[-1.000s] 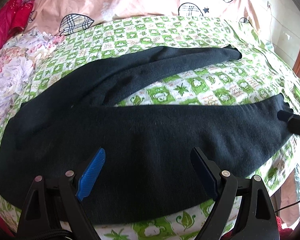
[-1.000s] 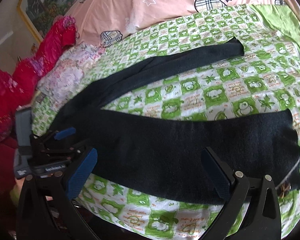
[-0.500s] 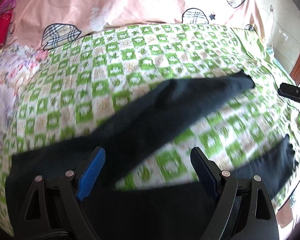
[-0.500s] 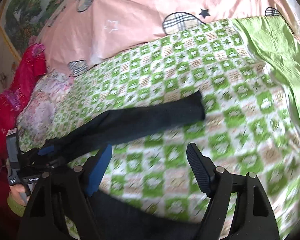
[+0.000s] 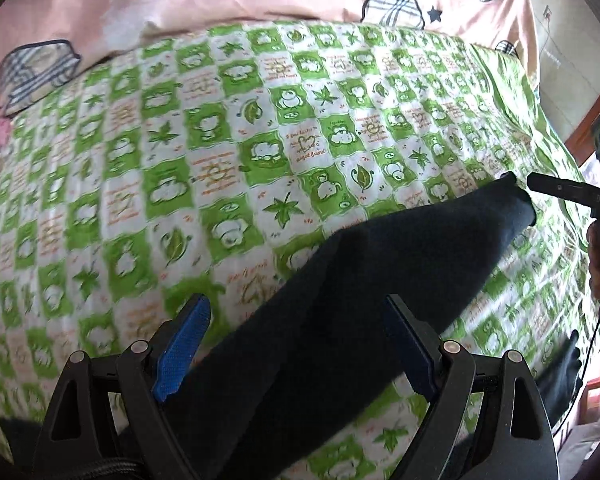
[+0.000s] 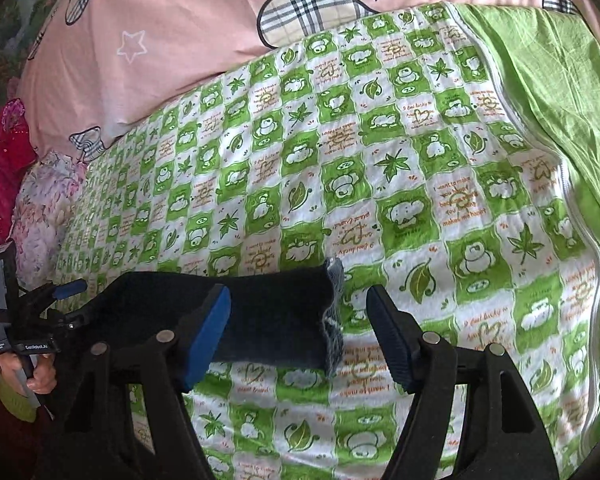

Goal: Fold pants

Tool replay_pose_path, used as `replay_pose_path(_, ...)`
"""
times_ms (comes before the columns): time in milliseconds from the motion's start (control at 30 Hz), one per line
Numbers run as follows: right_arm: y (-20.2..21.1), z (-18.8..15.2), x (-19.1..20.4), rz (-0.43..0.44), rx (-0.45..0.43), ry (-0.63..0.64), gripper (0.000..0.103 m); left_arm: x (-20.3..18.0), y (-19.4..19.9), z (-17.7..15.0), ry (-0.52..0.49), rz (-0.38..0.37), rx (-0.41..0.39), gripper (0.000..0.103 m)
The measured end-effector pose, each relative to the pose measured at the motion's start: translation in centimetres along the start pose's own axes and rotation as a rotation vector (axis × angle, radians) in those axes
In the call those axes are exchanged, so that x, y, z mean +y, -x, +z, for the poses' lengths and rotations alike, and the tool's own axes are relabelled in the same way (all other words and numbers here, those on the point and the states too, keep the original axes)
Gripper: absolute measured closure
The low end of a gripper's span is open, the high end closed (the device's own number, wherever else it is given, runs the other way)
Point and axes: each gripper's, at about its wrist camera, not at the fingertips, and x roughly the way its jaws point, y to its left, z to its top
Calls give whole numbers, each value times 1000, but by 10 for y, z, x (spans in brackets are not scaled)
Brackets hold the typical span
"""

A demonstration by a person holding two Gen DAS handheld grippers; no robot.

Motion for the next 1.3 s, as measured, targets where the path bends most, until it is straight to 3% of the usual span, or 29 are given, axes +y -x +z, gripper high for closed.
replay_pose_path(167, -24, 13, -5, 51, 50, 2, 37, 0, -35, 20, -19, -53, 85, 16)
replay_pose_path(267, -35, 11, -3, 59, 92, 36, 51, -2, -50, 23, -40, -80, 133, 25)
replay_pose_path(300, -36, 10, -2, 45, 91, 48, 64, -2, -51, 23, -48, -78, 134, 30)
replay_pose_path(333, -37, 10, -2, 21, 85, 63, 82, -3, -51, 23, -54, -88, 131, 41)
replay_pose_path(367, -36, 9, -3, 9, 77, 67, 89, -3, -50, 23, -56, -103, 130, 50)
replay_pose_path(400, -33, 9, -6, 23, 67, 56, 91, -3, -49, 23, -52, -130, 133, 71)
replay_pose_path(433, -29, 10, -8, 35, 54, 50, 93, -3, -47, 23, -46, -159, 139, 85)
replay_pose_path(533, -14, 7, -6, 48, 13, 57, 95, -8, -31, 16, -64, -161, 112, 95)
replay_pose_path(833, 51, -30, 1, 104, -99, 120, 95, -30, 43, -30, -90, -204, -24, 99)
replay_pose_path(1300, 106, -136, -6, 102, -155, 149, 96, -59, 94, -127, -70, -275, -68, 99)
